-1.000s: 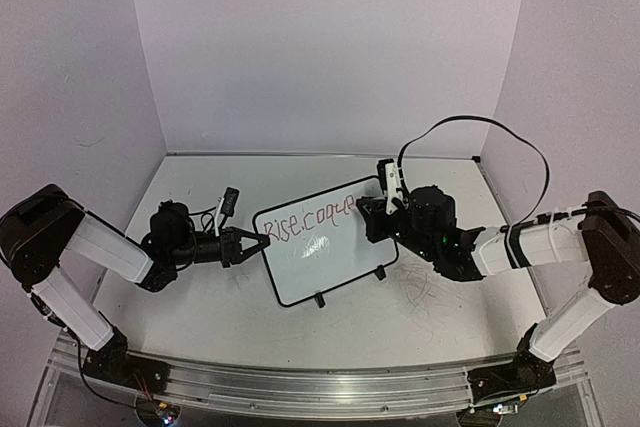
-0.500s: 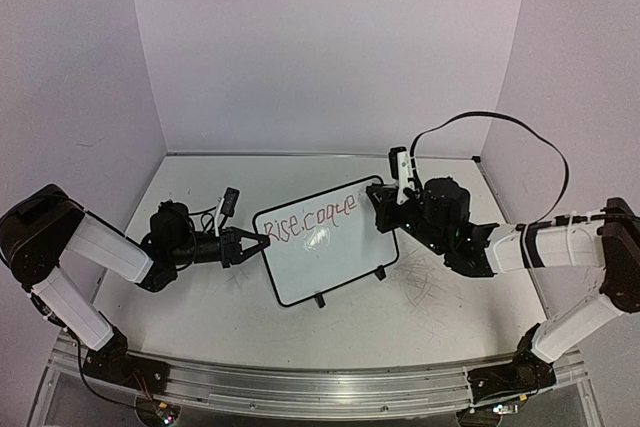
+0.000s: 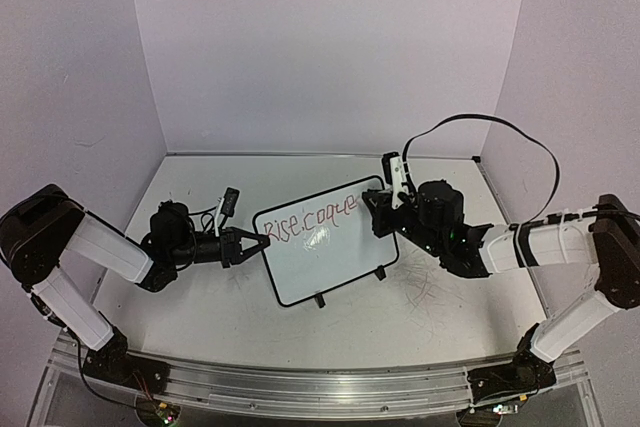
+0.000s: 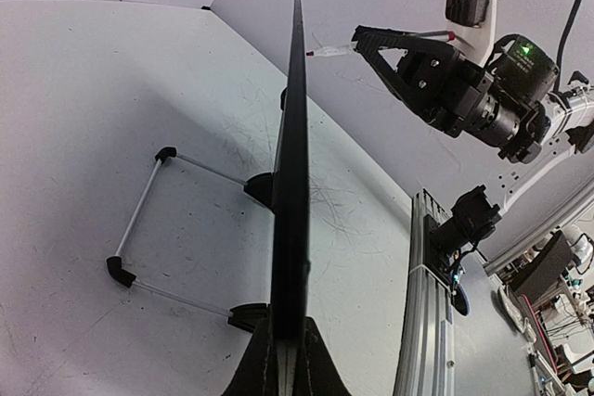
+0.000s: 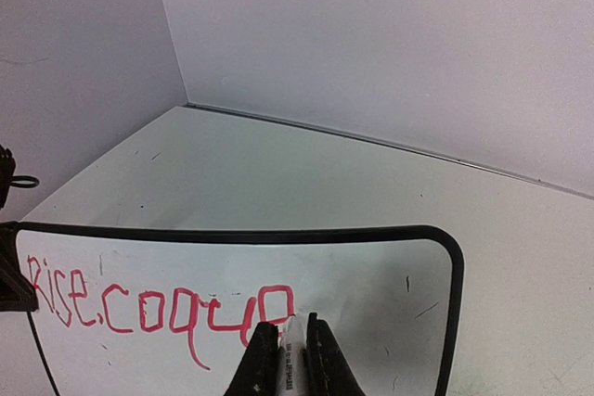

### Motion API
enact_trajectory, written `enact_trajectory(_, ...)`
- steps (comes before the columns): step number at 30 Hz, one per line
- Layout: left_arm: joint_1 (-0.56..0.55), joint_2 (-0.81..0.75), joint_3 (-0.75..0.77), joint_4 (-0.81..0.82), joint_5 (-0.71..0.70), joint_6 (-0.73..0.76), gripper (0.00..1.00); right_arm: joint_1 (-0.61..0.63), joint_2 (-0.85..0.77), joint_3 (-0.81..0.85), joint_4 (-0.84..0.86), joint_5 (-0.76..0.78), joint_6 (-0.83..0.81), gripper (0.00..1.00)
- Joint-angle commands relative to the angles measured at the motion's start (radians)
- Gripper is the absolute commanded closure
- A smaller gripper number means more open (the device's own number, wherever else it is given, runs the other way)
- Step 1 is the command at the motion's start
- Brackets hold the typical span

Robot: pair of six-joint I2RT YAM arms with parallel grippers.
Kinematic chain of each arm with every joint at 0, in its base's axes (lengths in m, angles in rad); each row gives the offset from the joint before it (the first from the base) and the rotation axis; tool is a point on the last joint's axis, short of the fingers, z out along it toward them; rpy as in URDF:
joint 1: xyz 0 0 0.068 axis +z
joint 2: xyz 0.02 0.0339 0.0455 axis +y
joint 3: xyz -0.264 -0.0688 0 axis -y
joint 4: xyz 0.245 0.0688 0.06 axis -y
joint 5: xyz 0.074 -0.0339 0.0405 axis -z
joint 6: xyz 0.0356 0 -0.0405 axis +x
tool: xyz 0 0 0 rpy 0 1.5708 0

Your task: Write a sentence on the whiteboard

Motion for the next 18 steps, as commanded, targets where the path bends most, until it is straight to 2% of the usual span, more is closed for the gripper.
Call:
enact_trajectory(1,-0.001,0.008,0.012,-0.053,0.006,0.020,1.00,-0.007,0.017,0.054,0.049,0.010,-0.013,1.00)
enact_trajectory(18,-0.001,0.003,0.008,-0.055,0.001,0.023,1.00,-0.018,0.036,0.044,0.037,0.052,0.009,1.00)
